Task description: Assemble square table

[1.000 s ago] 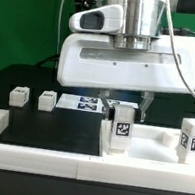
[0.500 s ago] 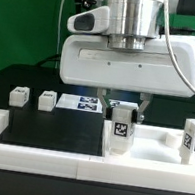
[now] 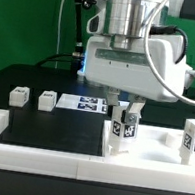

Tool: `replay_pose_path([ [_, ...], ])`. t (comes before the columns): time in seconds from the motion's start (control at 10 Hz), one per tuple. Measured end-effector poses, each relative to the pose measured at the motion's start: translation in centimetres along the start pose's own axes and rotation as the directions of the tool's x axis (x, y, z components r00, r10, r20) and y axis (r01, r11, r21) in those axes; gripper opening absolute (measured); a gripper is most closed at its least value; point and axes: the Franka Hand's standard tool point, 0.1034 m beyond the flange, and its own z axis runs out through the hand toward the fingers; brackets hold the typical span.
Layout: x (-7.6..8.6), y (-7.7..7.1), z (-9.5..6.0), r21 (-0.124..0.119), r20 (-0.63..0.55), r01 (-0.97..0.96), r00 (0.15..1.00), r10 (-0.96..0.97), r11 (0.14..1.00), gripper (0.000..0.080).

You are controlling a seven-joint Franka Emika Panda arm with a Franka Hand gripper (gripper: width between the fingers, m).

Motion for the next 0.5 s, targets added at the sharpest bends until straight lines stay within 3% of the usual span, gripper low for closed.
replay_pose_path([
  [0.3,-0.09,0.09,0.03,0.003,0.014,-0.087,0.996,0.087,0.996,0.0297],
  [0.4,-0.11,0.09,0.04,0.004,0.014,-0.021,1.000,0.021,1.000,0.0515],
  [0.5,-0.15,0.07,0.04,0.005,0.014,0.052,0.999,-0.052,0.999,0.0515],
])
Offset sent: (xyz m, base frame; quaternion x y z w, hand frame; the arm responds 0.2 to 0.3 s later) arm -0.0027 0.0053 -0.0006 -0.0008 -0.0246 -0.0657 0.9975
